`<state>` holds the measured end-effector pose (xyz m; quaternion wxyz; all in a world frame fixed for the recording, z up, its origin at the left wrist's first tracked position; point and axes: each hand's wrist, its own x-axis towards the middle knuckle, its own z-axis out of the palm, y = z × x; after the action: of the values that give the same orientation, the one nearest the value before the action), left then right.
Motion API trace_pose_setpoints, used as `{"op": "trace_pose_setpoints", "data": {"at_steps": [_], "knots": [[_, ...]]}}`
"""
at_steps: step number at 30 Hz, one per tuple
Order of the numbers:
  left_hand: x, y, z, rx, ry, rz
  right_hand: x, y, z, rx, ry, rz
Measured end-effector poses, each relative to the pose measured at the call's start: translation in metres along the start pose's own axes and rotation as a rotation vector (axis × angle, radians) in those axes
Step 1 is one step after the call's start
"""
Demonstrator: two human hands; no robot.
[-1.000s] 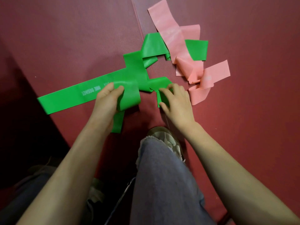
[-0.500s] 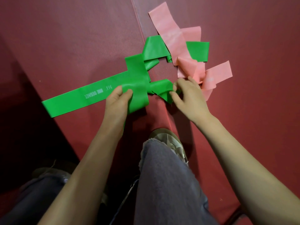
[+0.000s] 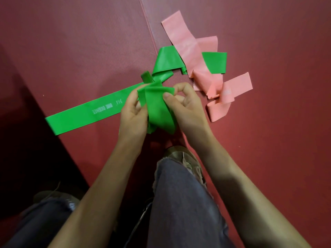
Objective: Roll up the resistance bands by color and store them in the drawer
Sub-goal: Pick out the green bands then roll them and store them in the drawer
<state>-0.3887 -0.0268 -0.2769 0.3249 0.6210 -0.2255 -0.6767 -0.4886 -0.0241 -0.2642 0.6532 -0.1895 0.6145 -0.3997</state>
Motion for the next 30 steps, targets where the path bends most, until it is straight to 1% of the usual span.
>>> {"op": "trace_pose_setpoints", "data": {"at_steps": [3,8,11,14,18,23,27,28,30], "knots": [[-0.002,0.004,0.002,-0.004,-0.028,0.000,0.006,0.012,0.003,-0.057,0.071,-0.011],[-0.001,0.006,-0.002,0.015,-0.001,-0.059,0.007,0.014,0.001,-0.149,0.082,-0.065],[0.002,0.002,-0.004,-0.010,-0.011,-0.097,0.008,0.015,0.000,-0.226,0.119,-0.121],[0.003,0.001,-0.001,0.022,-0.048,-0.041,0.007,0.015,0.000,-0.322,0.184,-0.190],[0.001,0.003,0.006,0.047,-0.082,0.032,0.006,0.016,0.001,-0.322,0.236,-0.247],[0.000,0.001,0.009,0.059,0.025,0.086,0.004,0.015,0.003,-0.302,0.247,-0.252],[0.000,0.005,0.012,0.057,0.080,0.139,0.001,0.011,0.004,-0.135,0.196,-0.192],[0.000,0.007,0.012,0.046,0.097,0.156,0.000,0.012,0.003,-0.126,0.185,-0.183],[0.002,0.013,0.008,0.015,0.136,0.188,0.000,0.018,0.000,-0.232,0.182,-0.174]]}}
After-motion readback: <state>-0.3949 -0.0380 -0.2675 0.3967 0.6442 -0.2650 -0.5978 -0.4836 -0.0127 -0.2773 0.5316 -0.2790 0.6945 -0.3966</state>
